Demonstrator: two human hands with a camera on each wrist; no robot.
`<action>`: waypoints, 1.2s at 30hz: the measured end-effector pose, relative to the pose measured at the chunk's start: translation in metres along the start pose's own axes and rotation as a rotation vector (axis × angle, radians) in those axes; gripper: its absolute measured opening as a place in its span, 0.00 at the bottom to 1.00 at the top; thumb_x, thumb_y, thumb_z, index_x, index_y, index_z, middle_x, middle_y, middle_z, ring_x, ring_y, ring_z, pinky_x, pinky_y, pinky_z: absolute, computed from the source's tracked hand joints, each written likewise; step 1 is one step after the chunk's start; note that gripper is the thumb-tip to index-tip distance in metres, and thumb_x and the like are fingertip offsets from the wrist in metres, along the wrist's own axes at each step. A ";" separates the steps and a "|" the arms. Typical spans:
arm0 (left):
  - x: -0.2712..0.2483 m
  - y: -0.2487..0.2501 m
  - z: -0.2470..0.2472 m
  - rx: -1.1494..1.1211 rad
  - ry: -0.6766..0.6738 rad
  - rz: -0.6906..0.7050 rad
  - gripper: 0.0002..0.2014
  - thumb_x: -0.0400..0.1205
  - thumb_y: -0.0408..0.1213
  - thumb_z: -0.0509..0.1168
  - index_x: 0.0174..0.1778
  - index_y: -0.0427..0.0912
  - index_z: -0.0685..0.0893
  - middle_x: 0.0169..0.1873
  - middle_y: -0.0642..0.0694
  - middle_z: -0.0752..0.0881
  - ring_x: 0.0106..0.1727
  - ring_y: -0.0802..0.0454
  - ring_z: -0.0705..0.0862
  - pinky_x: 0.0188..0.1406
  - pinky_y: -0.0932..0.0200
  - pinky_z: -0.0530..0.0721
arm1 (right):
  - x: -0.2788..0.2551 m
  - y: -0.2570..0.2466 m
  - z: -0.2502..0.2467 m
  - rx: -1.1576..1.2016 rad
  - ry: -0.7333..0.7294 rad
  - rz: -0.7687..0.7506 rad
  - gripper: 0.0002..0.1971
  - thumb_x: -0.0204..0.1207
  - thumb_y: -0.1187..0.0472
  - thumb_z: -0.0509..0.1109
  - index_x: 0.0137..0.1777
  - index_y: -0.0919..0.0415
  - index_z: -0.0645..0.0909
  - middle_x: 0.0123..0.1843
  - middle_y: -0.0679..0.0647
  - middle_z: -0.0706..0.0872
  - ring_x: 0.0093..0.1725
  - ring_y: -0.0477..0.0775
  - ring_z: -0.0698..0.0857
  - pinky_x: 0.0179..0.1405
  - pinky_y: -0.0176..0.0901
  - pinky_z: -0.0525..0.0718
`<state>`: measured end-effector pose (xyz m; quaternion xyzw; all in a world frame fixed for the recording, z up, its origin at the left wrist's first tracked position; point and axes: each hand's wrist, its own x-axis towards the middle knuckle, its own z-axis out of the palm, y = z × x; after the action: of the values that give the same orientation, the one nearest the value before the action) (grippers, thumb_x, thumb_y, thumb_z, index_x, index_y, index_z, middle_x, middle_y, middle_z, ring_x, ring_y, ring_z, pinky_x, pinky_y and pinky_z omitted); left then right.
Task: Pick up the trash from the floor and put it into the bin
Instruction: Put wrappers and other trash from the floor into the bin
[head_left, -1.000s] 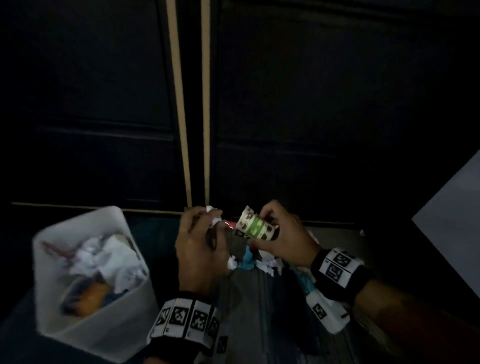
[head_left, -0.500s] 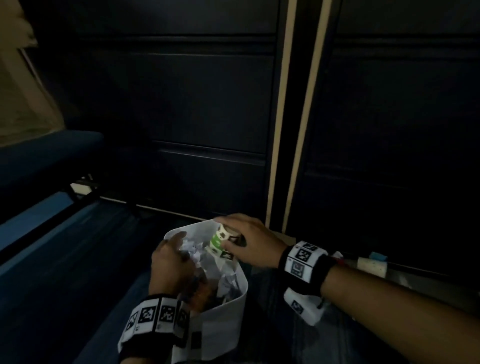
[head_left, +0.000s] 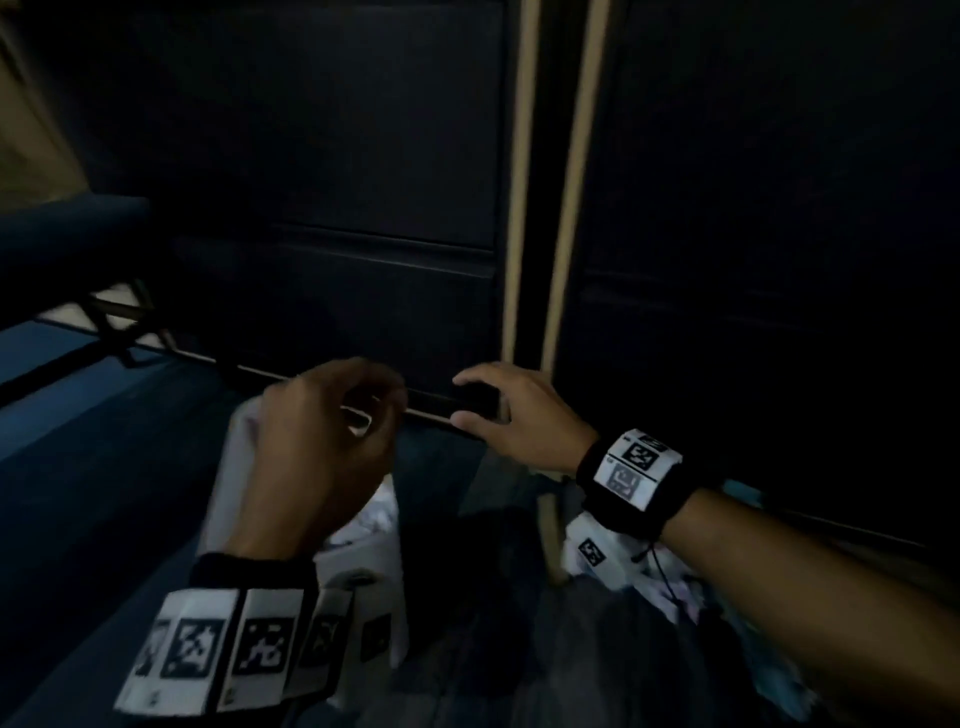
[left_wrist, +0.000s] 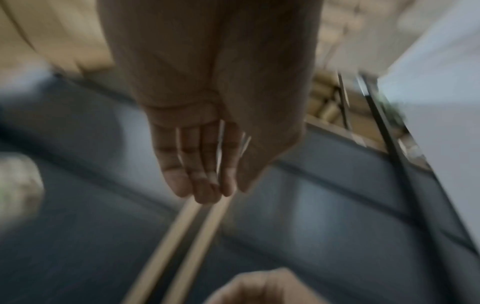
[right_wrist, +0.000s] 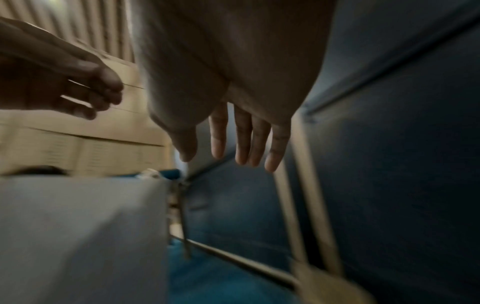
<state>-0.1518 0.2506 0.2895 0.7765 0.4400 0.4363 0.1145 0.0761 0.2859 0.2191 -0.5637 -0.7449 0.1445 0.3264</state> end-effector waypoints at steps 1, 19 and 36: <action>-0.004 0.009 0.019 -0.027 -0.043 0.034 0.02 0.76 0.38 0.72 0.42 0.50 0.89 0.33 0.57 0.88 0.33 0.64 0.85 0.35 0.70 0.82 | -0.020 0.019 -0.006 0.001 0.003 0.034 0.21 0.77 0.45 0.73 0.66 0.51 0.80 0.66 0.46 0.82 0.65 0.44 0.80 0.59 0.33 0.76; -0.172 0.075 0.386 0.081 -1.131 0.351 0.15 0.66 0.50 0.74 0.47 0.53 0.89 0.41 0.50 0.89 0.37 0.51 0.90 0.30 0.60 0.86 | -0.365 0.255 -0.063 -0.127 -0.020 0.831 0.19 0.75 0.60 0.77 0.65 0.61 0.83 0.63 0.57 0.85 0.61 0.58 0.83 0.59 0.40 0.79; -0.229 0.126 0.452 0.140 -1.291 0.206 0.26 0.80 0.34 0.61 0.76 0.51 0.71 0.72 0.43 0.71 0.66 0.37 0.79 0.64 0.46 0.79 | -0.396 0.292 -0.025 -0.213 0.131 0.673 0.15 0.68 0.66 0.73 0.55 0.59 0.89 0.55 0.56 0.90 0.56 0.56 0.82 0.62 0.40 0.76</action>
<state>0.2200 0.0905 -0.0403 0.9261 0.2335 -0.1383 0.2622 0.3699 0.0065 -0.0604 -0.8165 -0.5057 0.1289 0.2470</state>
